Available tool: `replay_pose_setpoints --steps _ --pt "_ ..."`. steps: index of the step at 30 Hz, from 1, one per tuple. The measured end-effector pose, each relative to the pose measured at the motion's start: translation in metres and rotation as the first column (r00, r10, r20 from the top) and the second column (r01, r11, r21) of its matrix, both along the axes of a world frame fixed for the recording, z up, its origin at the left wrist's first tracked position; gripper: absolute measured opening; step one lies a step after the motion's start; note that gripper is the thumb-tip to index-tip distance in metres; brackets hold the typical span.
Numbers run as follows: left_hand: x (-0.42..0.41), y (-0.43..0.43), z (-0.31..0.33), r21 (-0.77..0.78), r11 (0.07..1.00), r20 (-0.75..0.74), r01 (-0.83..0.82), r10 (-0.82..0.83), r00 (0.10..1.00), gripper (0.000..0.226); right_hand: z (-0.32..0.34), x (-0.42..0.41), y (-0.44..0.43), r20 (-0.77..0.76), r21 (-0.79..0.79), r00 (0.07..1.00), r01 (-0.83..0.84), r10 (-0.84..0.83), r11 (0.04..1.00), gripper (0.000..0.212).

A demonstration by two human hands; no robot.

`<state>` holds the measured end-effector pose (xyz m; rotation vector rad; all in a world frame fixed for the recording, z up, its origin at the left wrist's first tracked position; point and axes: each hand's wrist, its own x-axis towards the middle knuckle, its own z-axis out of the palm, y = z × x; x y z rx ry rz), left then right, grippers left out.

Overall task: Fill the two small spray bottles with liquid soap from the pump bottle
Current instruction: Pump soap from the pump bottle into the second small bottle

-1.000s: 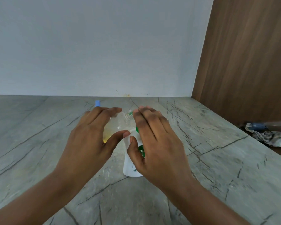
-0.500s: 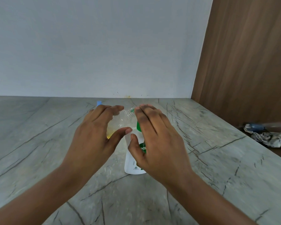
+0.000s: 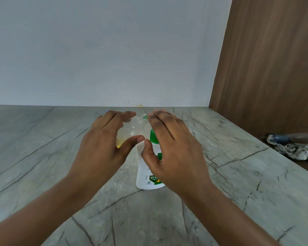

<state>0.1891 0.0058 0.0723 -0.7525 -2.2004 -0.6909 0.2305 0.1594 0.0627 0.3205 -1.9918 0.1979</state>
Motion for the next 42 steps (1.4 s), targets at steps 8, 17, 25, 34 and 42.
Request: replay_pose_setpoints --steps 8,17,25,34,42 --pt "0.001 -0.001 -0.011 -0.040 0.999 0.008 -0.017 0.017 1.000 0.051 -0.013 0.000 -0.003 0.023 -0.016 1.000 -0.021 0.021 1.000 0.039" --pt "-0.001 -0.001 -0.012 -0.031 0.999 0.015 -0.023 0.024 1.000 0.048 -0.010 0.000 -0.002 0.046 0.002 0.999 -0.011 0.011 1.000 0.039" --pt "0.001 0.003 -0.005 0.011 1.000 0.002 -0.022 0.022 1.000 0.046 -0.002 0.001 0.000 -0.016 -0.016 1.000 0.011 -0.012 1.000 0.038" --pt "-0.001 0.002 -0.001 0.008 1.000 -0.008 -0.024 0.025 1.000 0.050 -0.003 -0.007 -0.001 -0.031 0.002 0.999 -0.009 0.009 1.000 0.037" --pt "0.000 0.002 -0.003 0.002 1.000 -0.021 -0.014 0.014 1.000 0.053 -0.004 -0.005 -0.003 -0.045 -0.017 0.999 -0.022 0.022 1.000 0.036"
